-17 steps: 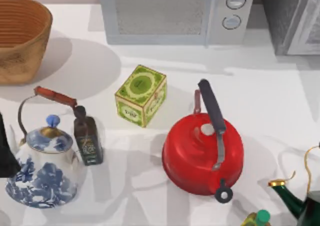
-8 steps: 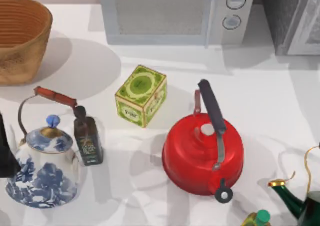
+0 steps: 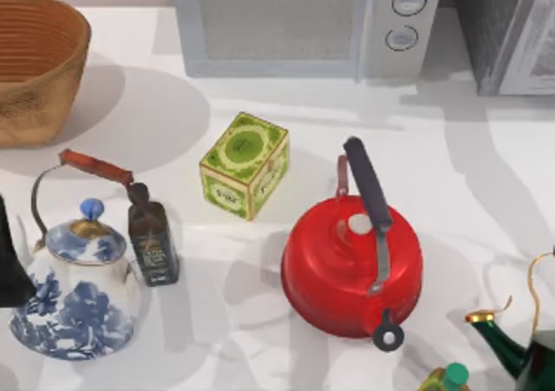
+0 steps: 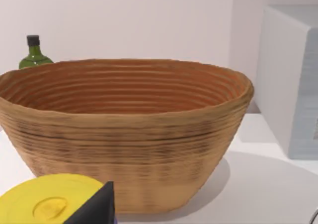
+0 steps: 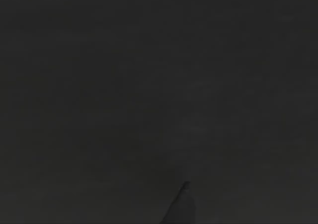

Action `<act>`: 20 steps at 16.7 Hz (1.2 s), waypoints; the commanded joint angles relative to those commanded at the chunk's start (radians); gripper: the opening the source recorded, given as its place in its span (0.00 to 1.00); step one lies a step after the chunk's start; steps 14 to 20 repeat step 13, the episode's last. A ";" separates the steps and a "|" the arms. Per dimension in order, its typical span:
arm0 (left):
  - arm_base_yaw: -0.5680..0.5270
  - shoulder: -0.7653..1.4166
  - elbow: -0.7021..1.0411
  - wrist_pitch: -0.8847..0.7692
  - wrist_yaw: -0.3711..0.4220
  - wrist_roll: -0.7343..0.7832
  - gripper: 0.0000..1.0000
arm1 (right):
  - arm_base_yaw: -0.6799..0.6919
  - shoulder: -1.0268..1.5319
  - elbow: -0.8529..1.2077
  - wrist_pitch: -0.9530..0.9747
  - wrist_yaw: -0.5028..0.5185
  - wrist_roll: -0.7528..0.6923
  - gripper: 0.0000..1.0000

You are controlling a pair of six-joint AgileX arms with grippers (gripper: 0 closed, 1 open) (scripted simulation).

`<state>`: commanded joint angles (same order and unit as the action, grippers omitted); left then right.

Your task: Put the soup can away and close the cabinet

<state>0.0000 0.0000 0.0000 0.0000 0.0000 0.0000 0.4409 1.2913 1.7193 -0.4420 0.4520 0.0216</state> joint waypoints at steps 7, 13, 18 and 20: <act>0.000 0.000 0.000 0.000 0.000 0.000 1.00 | -0.038 0.017 0.029 0.004 -0.003 -0.010 1.00; 0.000 0.000 0.000 0.000 0.000 0.000 1.00 | -0.103 0.131 0.110 0.040 -0.067 -0.009 1.00; 0.000 0.000 0.000 0.000 0.000 0.000 1.00 | -0.103 0.131 0.110 0.040 -0.067 -0.009 1.00; 0.000 0.000 0.000 0.000 0.000 0.000 1.00 | -0.103 0.131 0.110 0.040 -0.067 -0.009 1.00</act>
